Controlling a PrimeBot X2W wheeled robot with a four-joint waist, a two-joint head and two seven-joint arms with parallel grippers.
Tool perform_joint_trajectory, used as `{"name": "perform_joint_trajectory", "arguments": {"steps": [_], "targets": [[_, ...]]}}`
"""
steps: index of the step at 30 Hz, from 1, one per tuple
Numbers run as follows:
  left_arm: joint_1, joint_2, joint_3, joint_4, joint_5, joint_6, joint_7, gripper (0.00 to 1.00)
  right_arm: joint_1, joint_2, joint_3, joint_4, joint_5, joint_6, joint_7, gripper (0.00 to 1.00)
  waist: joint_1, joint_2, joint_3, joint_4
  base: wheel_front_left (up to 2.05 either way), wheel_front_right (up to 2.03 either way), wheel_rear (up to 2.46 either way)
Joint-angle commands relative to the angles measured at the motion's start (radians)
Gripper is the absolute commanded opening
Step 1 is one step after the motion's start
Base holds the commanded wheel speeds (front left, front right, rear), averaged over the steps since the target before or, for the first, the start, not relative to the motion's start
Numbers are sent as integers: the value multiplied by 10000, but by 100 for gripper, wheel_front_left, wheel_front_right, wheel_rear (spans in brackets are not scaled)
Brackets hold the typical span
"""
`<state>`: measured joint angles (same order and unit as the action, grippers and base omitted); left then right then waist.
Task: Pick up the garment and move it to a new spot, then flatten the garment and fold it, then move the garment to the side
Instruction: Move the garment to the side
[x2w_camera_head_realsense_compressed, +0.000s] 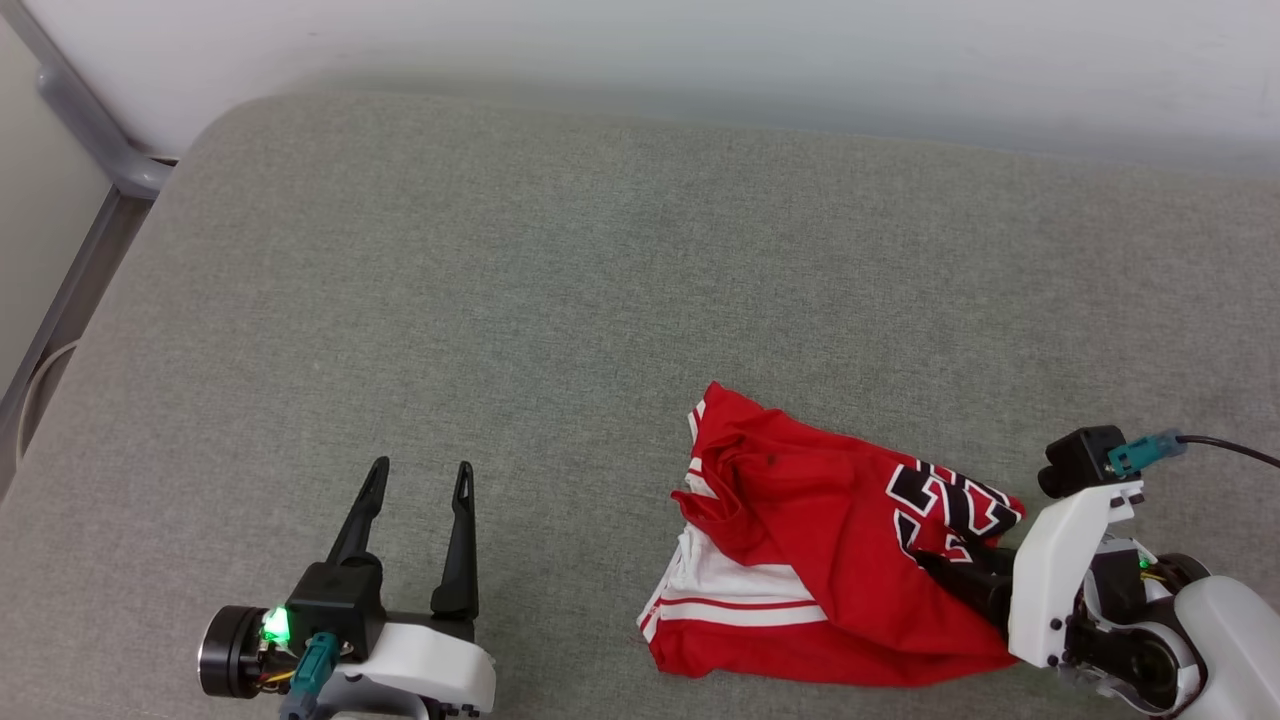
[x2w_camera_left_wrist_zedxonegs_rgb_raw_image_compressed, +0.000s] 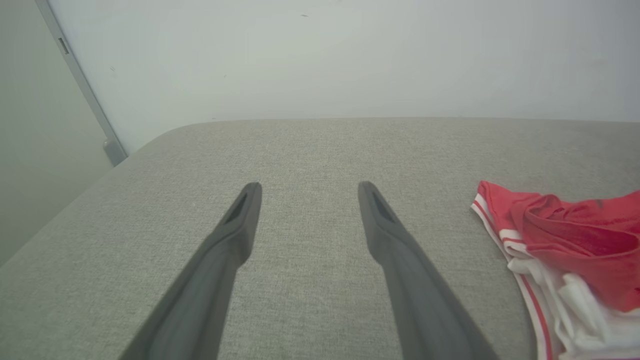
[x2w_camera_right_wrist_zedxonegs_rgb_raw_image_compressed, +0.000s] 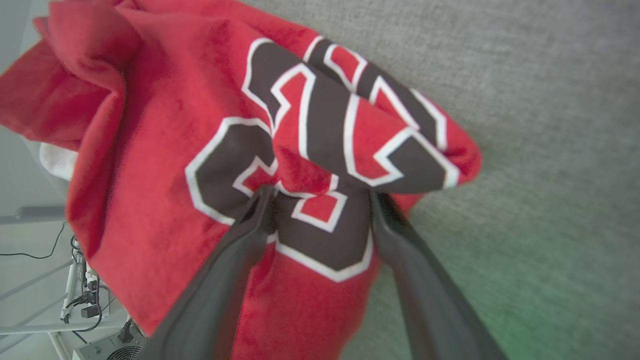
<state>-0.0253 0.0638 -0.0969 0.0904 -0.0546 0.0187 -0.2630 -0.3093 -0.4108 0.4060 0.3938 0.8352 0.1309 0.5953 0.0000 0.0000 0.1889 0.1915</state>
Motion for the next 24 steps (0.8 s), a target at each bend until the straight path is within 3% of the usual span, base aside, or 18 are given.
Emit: {"name": "perform_joint_trajectory", "arguments": {"steps": [1,12,24], "targets": [[-116,-2,21,19,-19,59,-22,100,132,310,480,298,51,-5,-97,0,0,0,-24,-35,0,0,0],[115,-29,123,38,43,80,-22,100,-1147,-692,990,-547,-517,-5,-2152,0,0,0,-392,-572,0,0,0],[-25,-68,293,-158,-69,135,-22,100,-2412,-2159,1415,-1566,-1325,-6,-2913,0,0,0,17,-2401,0,0,0]]}}
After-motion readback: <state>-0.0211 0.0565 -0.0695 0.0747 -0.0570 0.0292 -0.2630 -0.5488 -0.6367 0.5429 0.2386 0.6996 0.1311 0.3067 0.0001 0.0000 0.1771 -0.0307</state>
